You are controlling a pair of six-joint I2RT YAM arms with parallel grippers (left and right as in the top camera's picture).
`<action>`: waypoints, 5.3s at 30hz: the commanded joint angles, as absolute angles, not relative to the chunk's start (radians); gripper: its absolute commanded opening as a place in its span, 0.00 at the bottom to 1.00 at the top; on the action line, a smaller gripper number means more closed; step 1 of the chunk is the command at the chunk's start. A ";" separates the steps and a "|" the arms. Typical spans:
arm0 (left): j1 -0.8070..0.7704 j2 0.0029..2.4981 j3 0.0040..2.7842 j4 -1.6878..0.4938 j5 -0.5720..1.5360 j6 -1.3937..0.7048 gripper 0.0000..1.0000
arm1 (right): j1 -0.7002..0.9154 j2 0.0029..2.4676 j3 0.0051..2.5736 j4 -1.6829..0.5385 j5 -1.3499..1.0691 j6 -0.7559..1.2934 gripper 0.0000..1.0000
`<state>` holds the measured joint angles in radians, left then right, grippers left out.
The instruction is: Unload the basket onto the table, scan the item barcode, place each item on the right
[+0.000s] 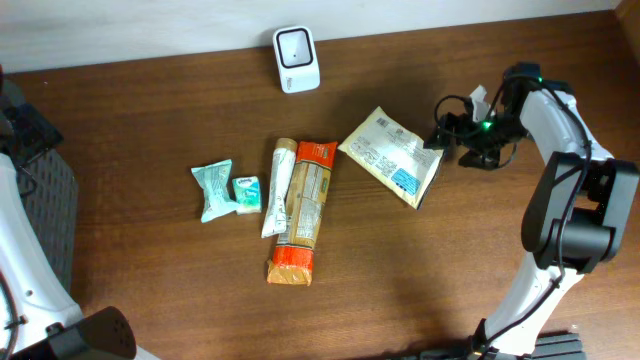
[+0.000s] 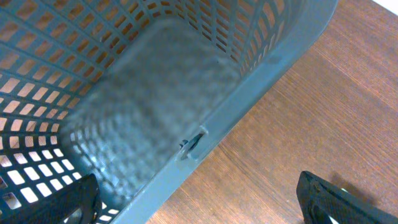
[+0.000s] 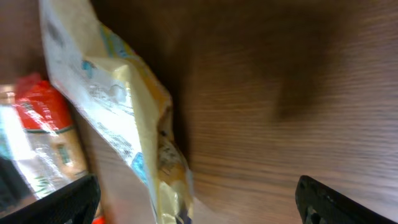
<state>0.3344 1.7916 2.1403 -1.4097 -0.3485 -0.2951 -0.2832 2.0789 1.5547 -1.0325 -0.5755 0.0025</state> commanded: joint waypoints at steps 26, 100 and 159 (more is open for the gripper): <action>0.337 1.787 2.148 -1.408 -0.356 -0.298 0.99 | -0.054 2.226 1.410 -0.752 -0.564 0.023 0.42; 0.337 1.787 2.148 -1.408 -0.356 -0.298 0.99 | 0.470 2.443 2.006 0.217 0.993 -1.171 0.04; 0.337 1.787 2.148 -1.408 -0.356 -0.298 0.99 | -0.002 1.916 1.663 -1.147 -0.383 -0.008 0.71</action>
<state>0.3344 1.7916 2.1403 -1.4097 -0.3489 -0.2951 -0.1322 1.9236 1.6527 -1.1812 -0.2775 0.0677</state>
